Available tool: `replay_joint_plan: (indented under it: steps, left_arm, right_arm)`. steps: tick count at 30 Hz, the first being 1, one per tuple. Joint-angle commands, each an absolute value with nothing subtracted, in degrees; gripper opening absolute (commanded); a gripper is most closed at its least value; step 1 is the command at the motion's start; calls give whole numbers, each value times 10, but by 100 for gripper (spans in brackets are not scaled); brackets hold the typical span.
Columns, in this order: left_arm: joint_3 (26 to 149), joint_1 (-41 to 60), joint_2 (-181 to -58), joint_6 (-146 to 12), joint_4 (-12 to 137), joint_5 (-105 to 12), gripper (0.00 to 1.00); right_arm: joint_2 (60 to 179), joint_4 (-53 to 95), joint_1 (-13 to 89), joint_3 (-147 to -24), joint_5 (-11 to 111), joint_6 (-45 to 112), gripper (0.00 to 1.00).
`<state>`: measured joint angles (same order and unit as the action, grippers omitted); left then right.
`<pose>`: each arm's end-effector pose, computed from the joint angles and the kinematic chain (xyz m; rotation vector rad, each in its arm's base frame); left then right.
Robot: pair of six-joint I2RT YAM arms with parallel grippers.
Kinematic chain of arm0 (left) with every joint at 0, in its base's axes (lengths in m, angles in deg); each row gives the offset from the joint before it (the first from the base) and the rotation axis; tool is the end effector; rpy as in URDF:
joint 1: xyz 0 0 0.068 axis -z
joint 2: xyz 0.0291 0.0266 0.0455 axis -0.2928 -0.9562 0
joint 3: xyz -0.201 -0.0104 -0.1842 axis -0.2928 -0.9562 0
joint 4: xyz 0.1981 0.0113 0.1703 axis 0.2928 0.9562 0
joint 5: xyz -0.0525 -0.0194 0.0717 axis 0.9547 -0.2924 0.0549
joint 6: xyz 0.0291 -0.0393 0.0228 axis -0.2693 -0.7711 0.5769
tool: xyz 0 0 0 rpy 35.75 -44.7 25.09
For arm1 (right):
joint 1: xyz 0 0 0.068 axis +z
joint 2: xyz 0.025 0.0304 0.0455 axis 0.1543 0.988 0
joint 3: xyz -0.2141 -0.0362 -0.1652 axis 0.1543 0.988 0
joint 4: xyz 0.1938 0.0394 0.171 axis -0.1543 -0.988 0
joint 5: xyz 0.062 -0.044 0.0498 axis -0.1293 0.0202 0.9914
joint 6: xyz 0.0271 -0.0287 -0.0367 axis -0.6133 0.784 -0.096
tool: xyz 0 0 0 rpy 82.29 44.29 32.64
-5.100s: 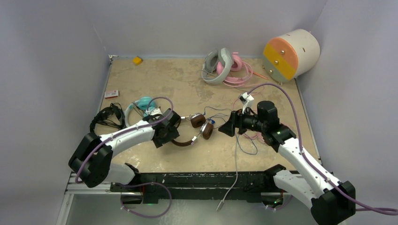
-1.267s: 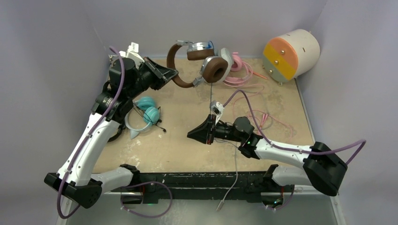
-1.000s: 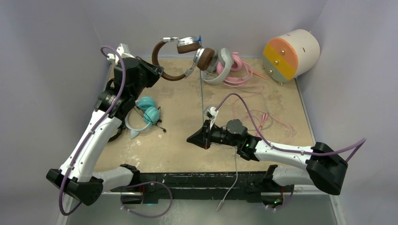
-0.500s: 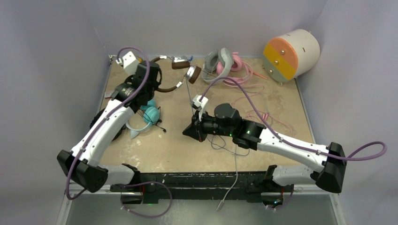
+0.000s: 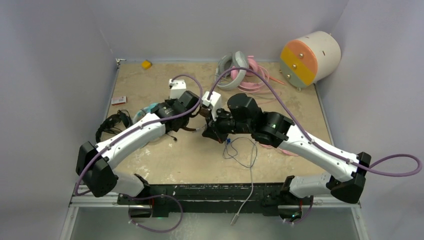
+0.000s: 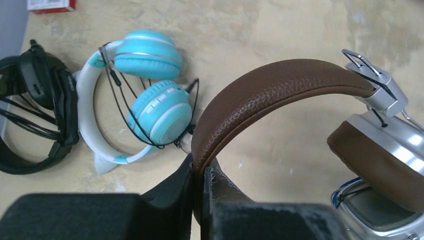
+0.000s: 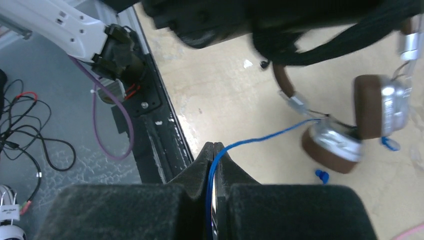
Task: Wrap the headphones
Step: Wrap the headphones cable around the headphones.
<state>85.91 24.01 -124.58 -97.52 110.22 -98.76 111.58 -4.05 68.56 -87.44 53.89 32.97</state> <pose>0.2302 -0.1674 0.3081 -0.2912 2.1962 0.2175 0.1370 0.2479 0.4076 -1.0242 1.7744 0.9455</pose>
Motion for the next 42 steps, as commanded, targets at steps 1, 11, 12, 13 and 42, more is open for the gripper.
replay_joint_plan:
  steps: [1, 11, 12, 13, 42]
  left_arm:
    - [838, 283, -1210, -899, 1050, -966, 0]
    - [796, 295, -1127, -777, 1020, -706, 0]
    - [800, 295, -1122, -774, 1029, -695, 0]
    - [805, 295, -1119, -771, 1038, -689, 0]
    - [839, 295, -1106, -745, 1174, -792, 0]
  right_arm:
    - [1113, -105, 643, -903, 566, 360, 1]
    - [1101, -86, 543, -873, 591, 360, 0]
    - [1101, -79, 532, -863, 603, 355, 0]
    - [1101, -72, 517, -855, 615, 349, 0]
    - [1124, -28, 352, -752, 645, 321, 16]
